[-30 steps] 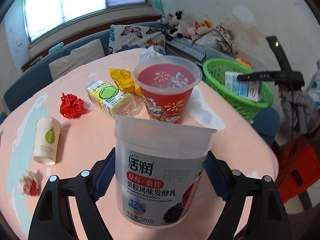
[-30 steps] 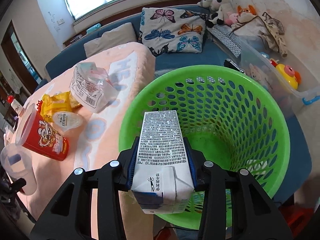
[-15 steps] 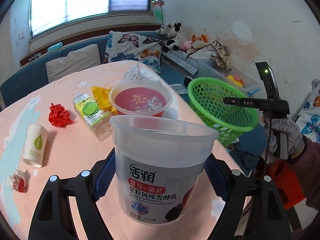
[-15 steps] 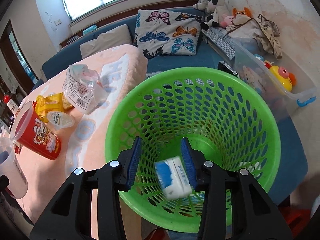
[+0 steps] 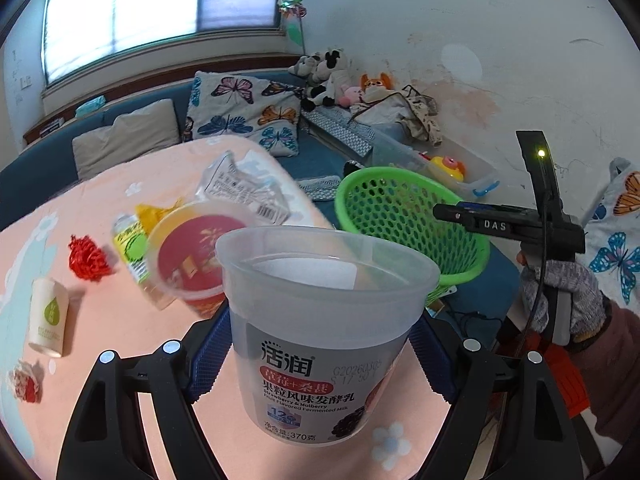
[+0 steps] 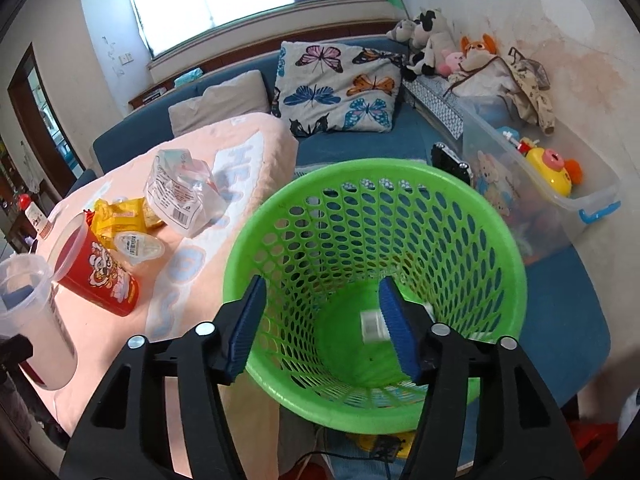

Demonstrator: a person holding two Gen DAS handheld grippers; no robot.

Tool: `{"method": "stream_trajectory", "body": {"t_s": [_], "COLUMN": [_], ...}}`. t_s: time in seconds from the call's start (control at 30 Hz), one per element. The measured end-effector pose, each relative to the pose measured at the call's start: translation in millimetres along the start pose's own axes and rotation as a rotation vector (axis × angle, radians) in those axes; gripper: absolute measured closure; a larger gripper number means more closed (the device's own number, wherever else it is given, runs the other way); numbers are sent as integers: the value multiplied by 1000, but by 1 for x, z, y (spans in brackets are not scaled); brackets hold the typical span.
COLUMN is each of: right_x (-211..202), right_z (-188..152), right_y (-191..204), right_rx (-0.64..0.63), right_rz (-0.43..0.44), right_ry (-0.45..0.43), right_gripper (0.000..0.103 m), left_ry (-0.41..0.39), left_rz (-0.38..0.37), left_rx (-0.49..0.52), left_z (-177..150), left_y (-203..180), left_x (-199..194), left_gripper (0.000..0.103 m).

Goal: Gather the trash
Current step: 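Open the right tool to drop the carton into the green basket, then carry the clear yogurt tub over the basket and release it with the left tool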

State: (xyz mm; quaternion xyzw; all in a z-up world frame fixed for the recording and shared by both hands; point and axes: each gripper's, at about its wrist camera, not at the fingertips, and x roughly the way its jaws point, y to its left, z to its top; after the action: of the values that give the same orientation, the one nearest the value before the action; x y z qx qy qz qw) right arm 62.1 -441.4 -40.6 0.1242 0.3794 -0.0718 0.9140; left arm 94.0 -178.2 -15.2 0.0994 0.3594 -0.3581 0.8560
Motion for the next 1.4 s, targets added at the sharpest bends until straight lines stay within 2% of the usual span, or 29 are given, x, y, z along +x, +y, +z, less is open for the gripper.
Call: {"method": "stream_trajectory", "body": {"t_s": [0.23,0.43,0.9,1.23,1.4], "right_x": [-15,-27,-60,-68,-69], "right_z": [-4,-6,-23,-39,-43], "right_y": [-6,-3,-15,-28,-31], "right_rx": [3,-18,-7,32,54], "right_rz": [8,-17,-73,-98,-89], "right_ry": [-27,-62,-112,-129,-129], "right_gripper": [39,34,30,25,21], "left_ry": [-3,4,85,118,123], "left_rz": [-29,-47,-138,-179,-188], "left_rx": [10,14,-71,-125,-129], "left_z": [11,23,70,83,81], "left_y": [-12,-25,-63,-85,-86], "left_x": [11,28,112,154,159], "left_gripper": [24,24,24,23,15]}}
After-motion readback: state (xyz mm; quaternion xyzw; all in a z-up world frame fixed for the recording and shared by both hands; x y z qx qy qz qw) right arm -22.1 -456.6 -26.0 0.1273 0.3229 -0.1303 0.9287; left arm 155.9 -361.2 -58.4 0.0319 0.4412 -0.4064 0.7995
